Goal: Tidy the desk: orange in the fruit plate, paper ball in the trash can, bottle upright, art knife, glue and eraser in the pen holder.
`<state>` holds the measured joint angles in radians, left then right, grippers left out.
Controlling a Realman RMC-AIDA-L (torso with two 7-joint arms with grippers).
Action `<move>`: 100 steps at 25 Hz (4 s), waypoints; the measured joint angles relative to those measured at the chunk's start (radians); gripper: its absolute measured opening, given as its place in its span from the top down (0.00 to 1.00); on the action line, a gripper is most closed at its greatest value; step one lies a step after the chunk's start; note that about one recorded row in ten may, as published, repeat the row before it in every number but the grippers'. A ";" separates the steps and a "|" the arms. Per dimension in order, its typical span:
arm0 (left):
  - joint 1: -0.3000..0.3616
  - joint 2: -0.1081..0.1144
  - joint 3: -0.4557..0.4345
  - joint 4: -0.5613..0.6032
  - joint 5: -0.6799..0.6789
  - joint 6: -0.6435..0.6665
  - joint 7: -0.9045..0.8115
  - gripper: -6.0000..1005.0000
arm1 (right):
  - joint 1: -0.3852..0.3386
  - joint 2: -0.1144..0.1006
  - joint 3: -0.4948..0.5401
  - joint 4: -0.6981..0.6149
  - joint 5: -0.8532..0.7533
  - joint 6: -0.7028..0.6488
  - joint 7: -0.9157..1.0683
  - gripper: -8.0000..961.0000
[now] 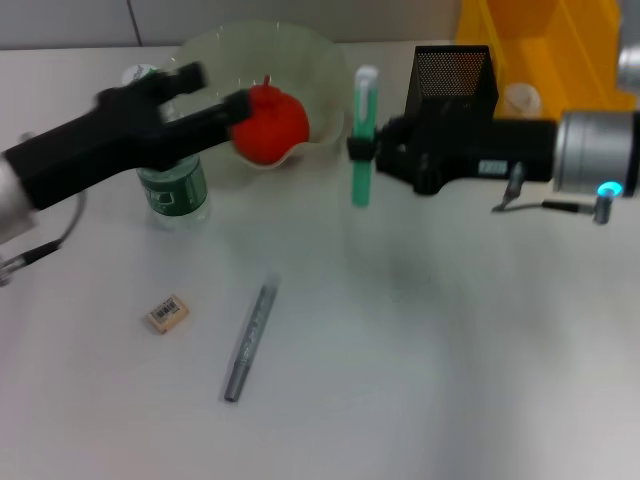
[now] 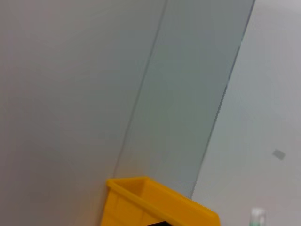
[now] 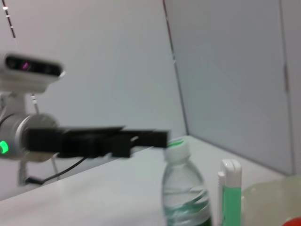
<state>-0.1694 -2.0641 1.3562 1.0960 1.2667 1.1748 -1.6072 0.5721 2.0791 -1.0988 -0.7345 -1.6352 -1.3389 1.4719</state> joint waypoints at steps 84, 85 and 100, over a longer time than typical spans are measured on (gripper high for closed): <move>0.042 0.081 -0.556 0.055 0.558 0.622 0.144 0.20 | -0.050 0.009 0.120 -0.593 -0.532 -0.331 0.441 0.27; 0.035 0.081 -0.557 0.092 0.597 0.642 0.129 0.20 | -0.067 0.006 0.123 -0.530 -0.500 -0.333 0.371 0.27; -0.097 -0.002 -0.526 0.219 0.910 0.605 -0.036 0.21 | -0.134 -0.002 0.213 -0.371 -0.426 -0.353 0.138 0.27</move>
<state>-0.2660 -2.0659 0.8301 1.3153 2.1770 1.7795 -1.6428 0.4378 2.0767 -0.8859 -1.1058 -2.0616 -1.6918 1.6101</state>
